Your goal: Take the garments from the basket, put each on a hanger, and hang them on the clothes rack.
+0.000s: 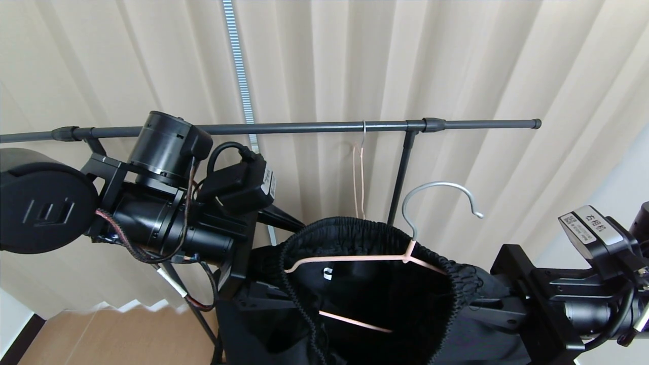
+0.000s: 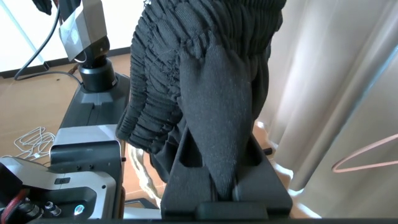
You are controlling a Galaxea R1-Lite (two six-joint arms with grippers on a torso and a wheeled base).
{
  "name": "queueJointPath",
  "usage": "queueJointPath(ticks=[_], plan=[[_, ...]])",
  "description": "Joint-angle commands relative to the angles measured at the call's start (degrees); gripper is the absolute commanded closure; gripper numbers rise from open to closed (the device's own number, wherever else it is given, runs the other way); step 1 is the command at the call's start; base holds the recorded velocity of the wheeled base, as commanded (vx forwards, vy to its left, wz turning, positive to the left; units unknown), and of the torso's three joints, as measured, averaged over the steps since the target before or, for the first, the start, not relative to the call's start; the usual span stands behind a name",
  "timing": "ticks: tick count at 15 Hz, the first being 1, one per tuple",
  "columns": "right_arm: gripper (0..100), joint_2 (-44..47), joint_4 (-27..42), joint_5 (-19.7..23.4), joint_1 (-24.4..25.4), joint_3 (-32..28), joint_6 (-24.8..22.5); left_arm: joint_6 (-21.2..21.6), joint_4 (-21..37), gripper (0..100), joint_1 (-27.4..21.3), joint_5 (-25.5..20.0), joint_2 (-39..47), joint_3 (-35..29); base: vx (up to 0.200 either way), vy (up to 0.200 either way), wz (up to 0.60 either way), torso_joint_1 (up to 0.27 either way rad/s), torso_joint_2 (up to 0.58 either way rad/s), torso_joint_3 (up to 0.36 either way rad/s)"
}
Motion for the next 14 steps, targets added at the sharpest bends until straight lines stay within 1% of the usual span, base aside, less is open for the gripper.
queueJointPath(ticks=[1,5,10,11,12,14], plan=[[100,0.3,-0.1,0.0,0.0,-0.1,0.1,0.0,0.0,0,-1.1,0.0,0.2,0.0,0.0,0.0,0.0,0.0,0.0,0.0],[100,0.3,-0.1,0.0,0.1,-0.2,0.1,-0.8,0.0,0,-3.3,0.1,0.5,0.1,0.0,0.0,0.0,0.0,0.0,0.0],[100,0.2,-0.1,-0.1,0.1,-0.3,0.1,-0.8,0.0,0,-3.6,0.4,1.0,0.5,0.0,0.0,0.0,0.0,0.0,0.0],[100,0.3,-0.1,-0.2,0.2,-0.3,0.1,-0.8,0.1,0,-4.3,1.4,0.9,0.5,0.0,0.0,0.0,0.0,0.0,0.0],[100,0.2,-0.1,-0.3,0.2,-0.3,0.1,-0.7,0.1,100,-4.6,2.6,0.9,0.6,0.0,0.0,0.0,0.0,0.0,0.0],[100,0.2,-0.1,-0.4,0.2,-0.3,0.1,-0.8,0.0,100,-5.4,3.8,0.9,1.2,0.0,0.0,0.0,0.0,0.0,0.0]])
